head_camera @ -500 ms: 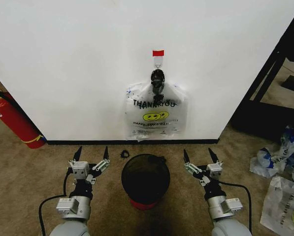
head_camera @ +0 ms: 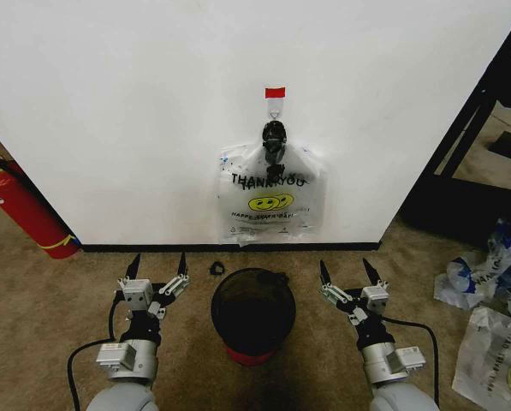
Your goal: Pick up the garbage bag from the wall and place it over the trash bin.
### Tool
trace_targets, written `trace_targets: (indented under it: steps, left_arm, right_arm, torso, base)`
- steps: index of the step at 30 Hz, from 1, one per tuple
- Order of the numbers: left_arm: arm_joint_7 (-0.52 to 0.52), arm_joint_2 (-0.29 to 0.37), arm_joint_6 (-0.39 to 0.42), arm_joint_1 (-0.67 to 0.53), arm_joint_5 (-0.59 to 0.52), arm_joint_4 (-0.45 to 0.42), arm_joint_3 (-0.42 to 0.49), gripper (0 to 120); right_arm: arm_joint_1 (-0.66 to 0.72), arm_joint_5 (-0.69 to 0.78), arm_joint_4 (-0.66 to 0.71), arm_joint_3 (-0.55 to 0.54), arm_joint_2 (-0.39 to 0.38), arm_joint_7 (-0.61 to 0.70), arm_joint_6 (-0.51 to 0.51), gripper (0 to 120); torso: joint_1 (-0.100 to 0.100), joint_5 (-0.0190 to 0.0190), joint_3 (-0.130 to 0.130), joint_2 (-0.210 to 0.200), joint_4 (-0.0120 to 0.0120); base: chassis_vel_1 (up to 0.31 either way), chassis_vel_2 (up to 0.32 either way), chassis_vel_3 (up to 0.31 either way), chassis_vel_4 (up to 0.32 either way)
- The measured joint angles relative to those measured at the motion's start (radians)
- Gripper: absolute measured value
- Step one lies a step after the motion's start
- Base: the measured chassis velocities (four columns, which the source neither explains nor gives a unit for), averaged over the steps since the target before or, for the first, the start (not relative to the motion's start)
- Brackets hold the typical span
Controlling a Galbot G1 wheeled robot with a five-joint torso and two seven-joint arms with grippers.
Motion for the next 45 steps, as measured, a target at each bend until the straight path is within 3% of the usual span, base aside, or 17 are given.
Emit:
trace_targets:
  steps: [6, 8, 10, 12, 16, 22, 43, 45]
  left_arm:
    - [0.001, 0.005, -0.003, 0.023, 0.020, -0.008, 0.000, 100]
    - [0.001, 0.004, -0.003, 0.026, 0.024, -0.010, 0.000, 100]
    - [0.002, 0.001, -0.004, 0.037, 0.041, -0.018, -0.002, 100]
    - [0.002, -0.001, -0.005, 0.044, 0.047, -0.023, -0.007, 100]
    - [0.002, -0.004, -0.005, 0.051, 0.050, -0.026, -0.012, 100]
    - [0.002, -0.020, -0.009, 0.062, 0.055, -0.026, -0.016, 100]
    - [0.001, -0.007, 0.000, 0.051, 0.035, -0.045, -0.028, 100]
    - [-0.001, -0.003, 0.002, 0.051, 0.033, -0.047, -0.030, 100]
  right_arm:
    - [0.267, 0.470, -0.058, -0.073, -0.086, -0.025, -0.122, 100]
    - [0.307, 0.519, -0.072, -0.082, -0.091, -0.030, -0.133, 100]
    - [0.461, 0.677, -0.126, -0.123, -0.097, -0.052, -0.170, 100]
    - [0.575, 0.739, -0.183, -0.169, -0.085, -0.062, -0.191, 100]
    - [0.689, 0.762, -0.269, -0.225, -0.056, -0.062, -0.206, 100]
    - [0.907, 0.719, -0.472, -0.306, 0.053, -0.035, -0.193, 100]
    - [1.010, 0.715, -0.575, -0.333, 0.059, -0.001, -0.193, 100]
    - [1.013, 0.720, -0.580, -0.331, 0.058, 0.002, -0.194, 93]
  torso:
    - [0.000, 0.0002, 0.000, 0.000, 0.0002]
    - [0.000, 0.0002, 0.000, 0.000, 0.0003]
    - [0.000, 0.0000, 0.000, 0.000, 0.0005]
    - [0.000, -0.0003, 0.000, 0.000, 0.0004]
    - [0.000, 0.0000, 0.000, 0.000, 0.0003]
    - [0.000, -0.0003, 0.000, 0.000, 0.0004]
    - [0.000, 0.0000, 0.000, 0.000, 0.0001]
    - [0.000, -0.0001, 0.000, 0.000, 0.0001]
  base:
    - [0.000, 0.000, 0.000, 0.000]
    - [0.000, 0.000, 0.000, 0.000]
    - [0.000, 0.000, 0.000, 0.000]
    - [0.000, 0.000, 0.000, 0.000]
    - [0.000, 0.000, 0.000, 0.000]
    - [0.000, 0.000, 0.000, 0.000]
    - [0.000, 0.000, 0.000, 0.000]
    - [0.000, 0.000, 0.000, 0.000]
